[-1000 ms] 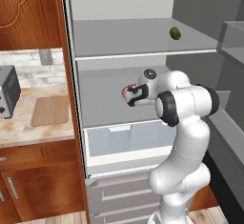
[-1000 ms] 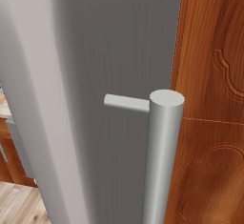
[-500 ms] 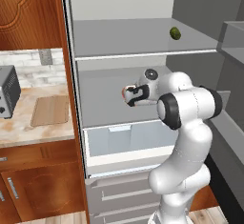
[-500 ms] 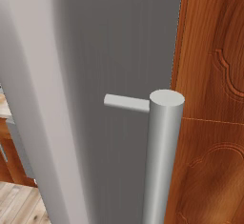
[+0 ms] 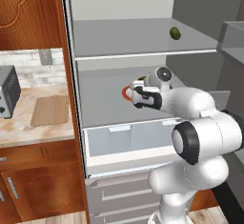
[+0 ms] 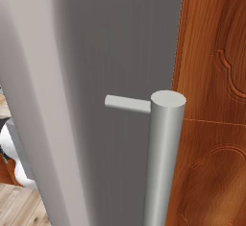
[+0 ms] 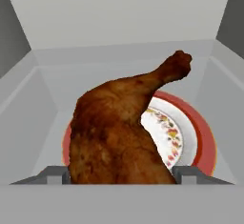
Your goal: Retrieve the chicken drumstick from the fridge and place it on the cutting board.
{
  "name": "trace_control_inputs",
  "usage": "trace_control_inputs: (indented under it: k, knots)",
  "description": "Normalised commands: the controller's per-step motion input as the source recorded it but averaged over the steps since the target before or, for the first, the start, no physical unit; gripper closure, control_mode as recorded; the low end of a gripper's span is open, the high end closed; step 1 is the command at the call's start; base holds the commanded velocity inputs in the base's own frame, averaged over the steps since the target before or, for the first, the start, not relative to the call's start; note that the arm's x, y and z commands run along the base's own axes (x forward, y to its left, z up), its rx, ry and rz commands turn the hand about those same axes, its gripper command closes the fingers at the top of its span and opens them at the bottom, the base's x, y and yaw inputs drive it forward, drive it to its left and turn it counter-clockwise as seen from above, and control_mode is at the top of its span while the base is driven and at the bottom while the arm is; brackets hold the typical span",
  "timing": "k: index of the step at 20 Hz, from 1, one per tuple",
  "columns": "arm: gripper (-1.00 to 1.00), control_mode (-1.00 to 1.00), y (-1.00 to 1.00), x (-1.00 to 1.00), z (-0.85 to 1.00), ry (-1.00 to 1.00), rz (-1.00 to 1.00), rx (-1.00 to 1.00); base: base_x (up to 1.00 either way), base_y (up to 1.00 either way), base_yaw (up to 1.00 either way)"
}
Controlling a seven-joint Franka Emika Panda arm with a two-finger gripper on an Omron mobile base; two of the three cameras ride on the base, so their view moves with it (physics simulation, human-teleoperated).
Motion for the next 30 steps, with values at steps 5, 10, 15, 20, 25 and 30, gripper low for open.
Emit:
trace_control_inputs:
  k: [5,10,15,20,25,30]
  knots:
    - [1.0,-1.0,0.0,-1.0,1.0,0.17,-0.05,0.0,0.0,0.0,0.0]
    - [1.0,-1.0,0.0,-1.0,1.0,0.3,0.0,0.0,0.0,0.0,0.0]
    - [1.0,-1.0,0.0,-1.0,0.71,0.19,0.0,-0.02,0.0,0.0,0.0]
    - [1.0,-1.0,0.0,-1.0,0.79,0.07,0.01,0.0,0.0,0.0,0.0]
    - [1.0,-1.0,0.06,-0.8,0.64,-0.25,0.0,0.0,0.0,0.0,0.0]
    - [1.0,-1.0,0.0,0.0,0.0,0.0,0.0,0.0,0.0,0.0,0.0]
